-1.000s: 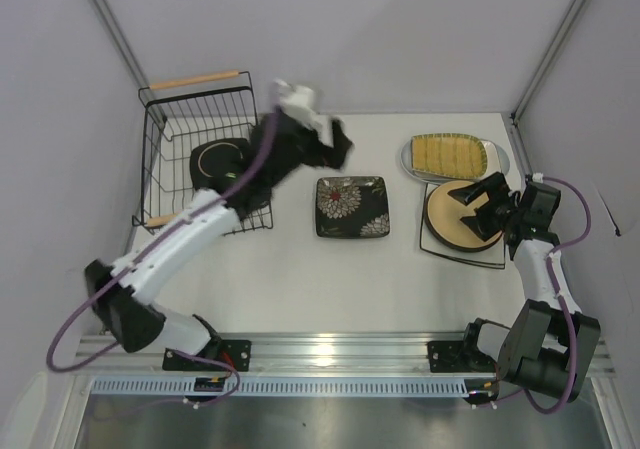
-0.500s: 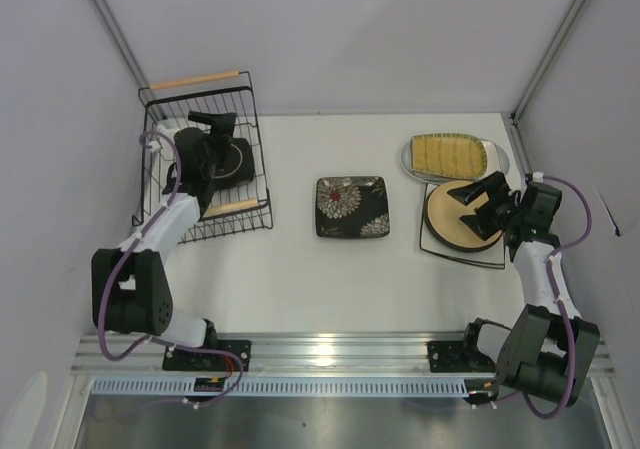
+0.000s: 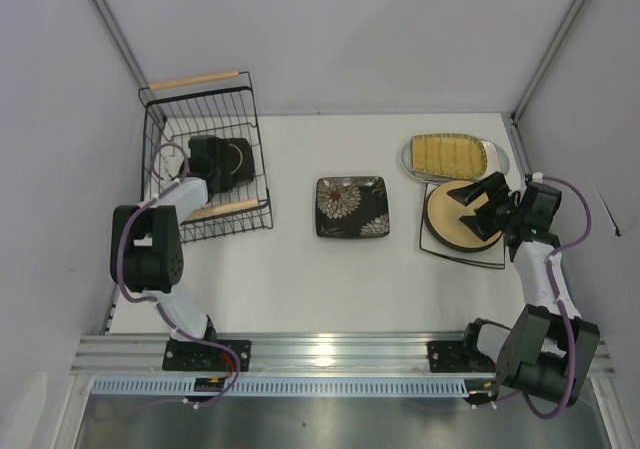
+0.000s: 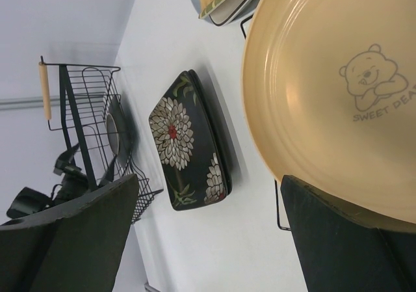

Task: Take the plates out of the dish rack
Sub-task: Grab a plate with the left arm

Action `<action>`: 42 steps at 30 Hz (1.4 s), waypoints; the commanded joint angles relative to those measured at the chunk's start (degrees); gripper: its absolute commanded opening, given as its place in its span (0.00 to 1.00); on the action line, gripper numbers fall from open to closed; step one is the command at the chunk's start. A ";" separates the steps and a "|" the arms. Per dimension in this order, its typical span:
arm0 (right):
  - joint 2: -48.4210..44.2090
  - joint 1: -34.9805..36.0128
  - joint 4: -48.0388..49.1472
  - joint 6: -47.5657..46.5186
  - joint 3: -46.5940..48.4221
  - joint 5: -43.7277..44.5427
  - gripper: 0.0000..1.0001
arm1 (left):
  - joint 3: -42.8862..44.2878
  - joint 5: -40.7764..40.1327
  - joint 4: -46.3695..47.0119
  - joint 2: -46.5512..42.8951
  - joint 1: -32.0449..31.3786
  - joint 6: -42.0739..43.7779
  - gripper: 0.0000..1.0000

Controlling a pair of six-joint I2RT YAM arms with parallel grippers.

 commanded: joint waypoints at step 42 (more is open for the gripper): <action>-0.29 1.47 -2.77 -1.70 2.02 2.74 1.00 | 8.29 -1.32 3.35 8.32 3.76 -3.56 1.00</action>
